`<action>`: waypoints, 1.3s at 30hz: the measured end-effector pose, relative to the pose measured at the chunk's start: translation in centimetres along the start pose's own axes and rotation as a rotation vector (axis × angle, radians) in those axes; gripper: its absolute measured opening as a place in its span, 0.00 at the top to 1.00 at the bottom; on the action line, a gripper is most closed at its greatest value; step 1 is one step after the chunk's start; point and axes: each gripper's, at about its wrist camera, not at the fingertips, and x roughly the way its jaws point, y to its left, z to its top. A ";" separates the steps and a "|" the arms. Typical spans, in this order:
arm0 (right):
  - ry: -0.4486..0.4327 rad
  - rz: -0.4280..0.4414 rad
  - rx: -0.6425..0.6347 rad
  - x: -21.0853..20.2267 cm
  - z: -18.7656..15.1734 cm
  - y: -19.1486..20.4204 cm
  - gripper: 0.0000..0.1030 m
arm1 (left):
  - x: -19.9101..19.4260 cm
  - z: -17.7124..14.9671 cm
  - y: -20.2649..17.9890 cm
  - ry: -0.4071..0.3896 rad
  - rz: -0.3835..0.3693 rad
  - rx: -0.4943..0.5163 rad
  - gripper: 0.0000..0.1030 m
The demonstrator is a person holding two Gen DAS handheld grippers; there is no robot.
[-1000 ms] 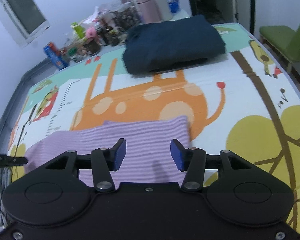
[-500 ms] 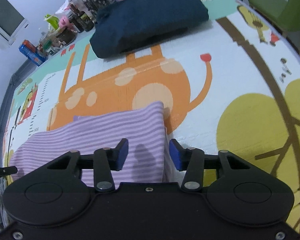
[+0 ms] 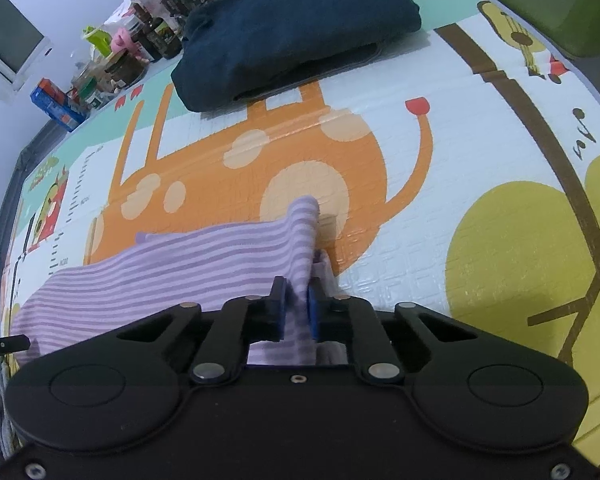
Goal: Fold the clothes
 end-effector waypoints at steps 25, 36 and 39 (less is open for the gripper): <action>-0.016 0.097 0.019 -0.6 -0.6 1.2 0.97 | -1.0 -1.1 -0.4 -0.067 -0.042 0.034 0.96; -0.039 0.142 0.002 -2.5 -1.5 1.8 0.97 | -2.7 -2.0 -0.8 -0.093 -0.083 0.045 0.96; -0.045 0.175 0.004 -3.5 -1.9 1.8 0.97 | -3.5 -2.7 -1.2 -0.105 -0.100 0.063 0.96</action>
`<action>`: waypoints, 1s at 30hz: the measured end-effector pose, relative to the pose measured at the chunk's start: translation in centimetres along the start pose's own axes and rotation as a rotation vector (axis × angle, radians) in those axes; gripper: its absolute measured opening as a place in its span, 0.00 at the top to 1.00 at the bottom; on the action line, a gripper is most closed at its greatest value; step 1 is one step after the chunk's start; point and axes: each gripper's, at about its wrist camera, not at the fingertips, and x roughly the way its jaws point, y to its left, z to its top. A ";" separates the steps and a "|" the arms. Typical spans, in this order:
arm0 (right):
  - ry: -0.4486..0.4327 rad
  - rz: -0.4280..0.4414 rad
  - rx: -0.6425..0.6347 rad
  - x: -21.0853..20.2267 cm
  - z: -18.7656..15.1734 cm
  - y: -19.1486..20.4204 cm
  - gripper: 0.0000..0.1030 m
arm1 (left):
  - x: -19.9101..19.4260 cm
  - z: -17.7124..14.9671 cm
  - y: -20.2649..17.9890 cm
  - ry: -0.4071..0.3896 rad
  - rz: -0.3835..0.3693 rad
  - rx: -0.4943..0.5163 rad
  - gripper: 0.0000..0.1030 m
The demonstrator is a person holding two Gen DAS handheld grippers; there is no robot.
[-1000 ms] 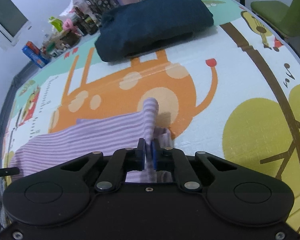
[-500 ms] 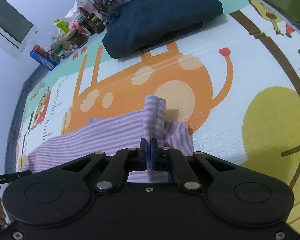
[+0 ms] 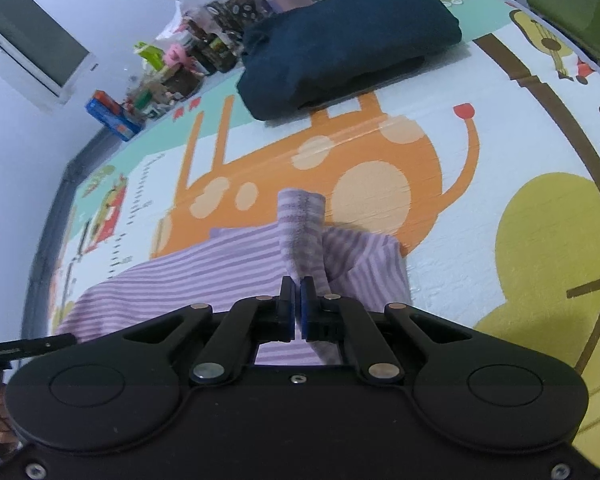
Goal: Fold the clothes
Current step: 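Lift the shirt with both grippers and pull it up off the mat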
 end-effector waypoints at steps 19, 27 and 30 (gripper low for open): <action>0.022 0.204 -0.091 -10.7 -7.4 1.4 0.97 | -10.1 -10.7 -3.6 -0.013 -0.092 0.187 0.96; 0.133 0.287 -0.203 -13.9 -14.6 1.6 0.97 | -13.1 -19.4 -4.2 0.021 -0.115 0.270 0.95; 0.178 0.304 -0.231 -14.8 -17.4 1.1 0.97 | -13.3 -22.4 -4.5 0.059 -0.109 0.301 0.95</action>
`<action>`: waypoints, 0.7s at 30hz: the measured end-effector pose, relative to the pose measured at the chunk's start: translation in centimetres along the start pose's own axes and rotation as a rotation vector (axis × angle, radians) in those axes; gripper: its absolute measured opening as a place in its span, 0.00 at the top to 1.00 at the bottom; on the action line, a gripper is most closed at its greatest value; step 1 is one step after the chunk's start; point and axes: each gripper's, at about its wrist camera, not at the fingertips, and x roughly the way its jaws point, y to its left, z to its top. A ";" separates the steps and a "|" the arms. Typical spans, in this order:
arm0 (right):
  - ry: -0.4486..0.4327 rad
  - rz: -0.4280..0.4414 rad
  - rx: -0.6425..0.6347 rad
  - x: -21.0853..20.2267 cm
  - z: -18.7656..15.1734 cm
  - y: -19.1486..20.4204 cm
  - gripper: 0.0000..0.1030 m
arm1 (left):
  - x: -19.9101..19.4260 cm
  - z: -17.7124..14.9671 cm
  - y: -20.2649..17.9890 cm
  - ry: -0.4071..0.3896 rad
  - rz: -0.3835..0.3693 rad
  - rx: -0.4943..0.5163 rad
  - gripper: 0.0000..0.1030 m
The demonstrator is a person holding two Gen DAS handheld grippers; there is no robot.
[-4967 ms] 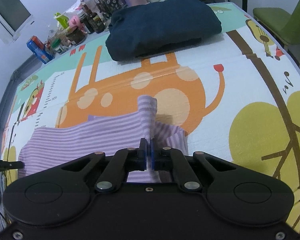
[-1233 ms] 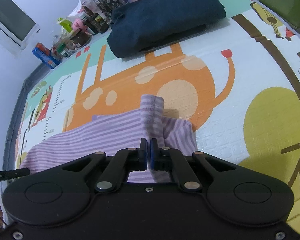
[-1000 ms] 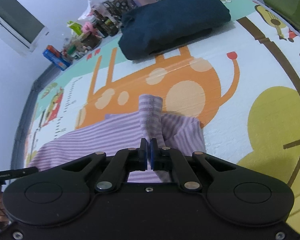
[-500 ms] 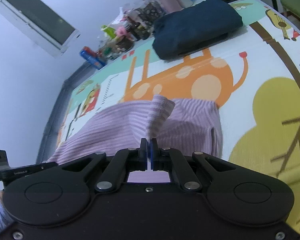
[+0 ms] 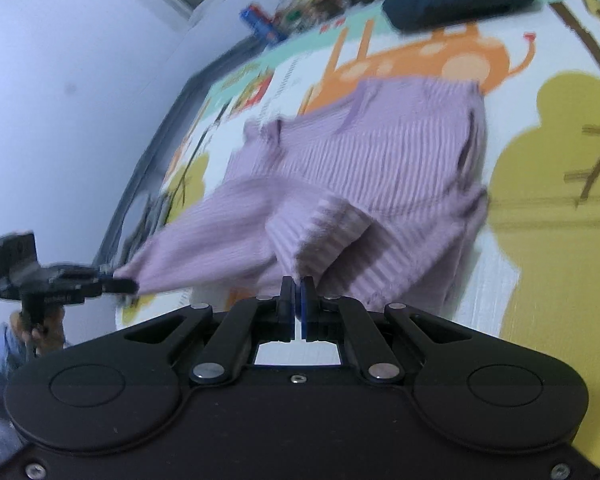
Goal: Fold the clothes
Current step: 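Lift the shirt with both grippers and pull it up off the mat, then open both grippers and drop the lilac shirt flat onto the mat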
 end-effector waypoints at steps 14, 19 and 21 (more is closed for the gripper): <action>0.193 -0.014 -0.030 -1.5 -12.0 -0.6 0.97 | 1.1 -9.9 -1.4 0.169 0.094 0.030 0.95; 0.237 -0.034 -0.050 -2.1 -14.3 -0.5 0.97 | 1.2 -11.4 -2.4 0.220 0.130 0.086 0.94; 0.274 -0.049 -0.071 -2.2 -15.1 -0.3 0.97 | 1.3 -12.0 -3.0 0.248 0.179 0.145 0.92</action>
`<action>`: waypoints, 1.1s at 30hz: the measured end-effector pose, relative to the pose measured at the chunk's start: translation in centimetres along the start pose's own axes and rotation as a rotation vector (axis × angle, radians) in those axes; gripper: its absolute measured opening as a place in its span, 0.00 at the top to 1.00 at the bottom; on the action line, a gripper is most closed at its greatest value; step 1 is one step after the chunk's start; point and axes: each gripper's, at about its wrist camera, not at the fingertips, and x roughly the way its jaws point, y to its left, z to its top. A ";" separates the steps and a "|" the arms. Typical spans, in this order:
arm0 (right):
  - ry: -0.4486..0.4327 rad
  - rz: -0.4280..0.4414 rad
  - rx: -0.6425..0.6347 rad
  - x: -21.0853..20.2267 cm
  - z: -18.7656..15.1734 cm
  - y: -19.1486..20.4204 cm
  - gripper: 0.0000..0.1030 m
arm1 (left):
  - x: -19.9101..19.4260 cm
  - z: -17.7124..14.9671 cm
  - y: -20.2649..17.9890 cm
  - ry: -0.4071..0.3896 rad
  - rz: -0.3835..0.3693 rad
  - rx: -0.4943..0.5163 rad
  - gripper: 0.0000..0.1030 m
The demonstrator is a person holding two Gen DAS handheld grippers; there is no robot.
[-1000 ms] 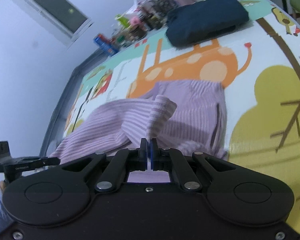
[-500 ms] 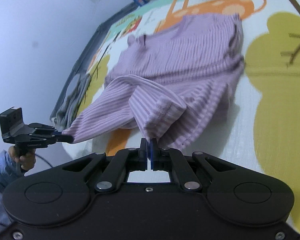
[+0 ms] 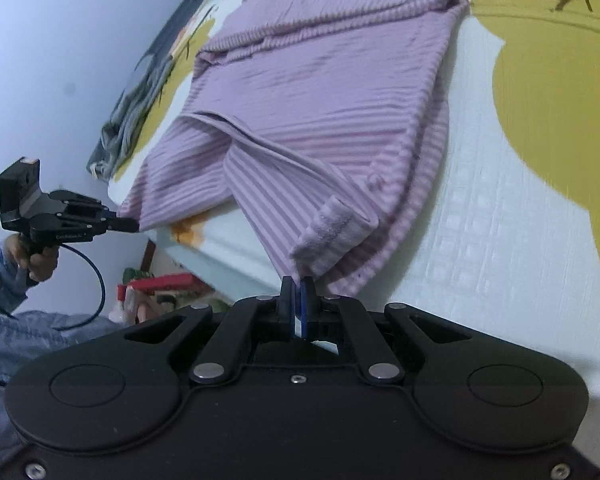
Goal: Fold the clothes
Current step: 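Open both grippers and drop the lilac shirt flat onto the mat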
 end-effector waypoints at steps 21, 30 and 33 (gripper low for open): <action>-0.147 0.004 -0.011 -4.2 4.0 3.0 0.61 | -4.8 3.6 3.8 -0.264 0.004 -0.099 0.87; -0.140 0.025 0.143 0.7 7.3 1.1 0.61 | 0.6 10.3 2.3 -0.206 -0.103 0.001 0.86; -0.100 0.060 0.150 2.3 7.7 1.1 0.61 | 1.4 10.3 1.6 -0.166 -0.145 0.061 0.86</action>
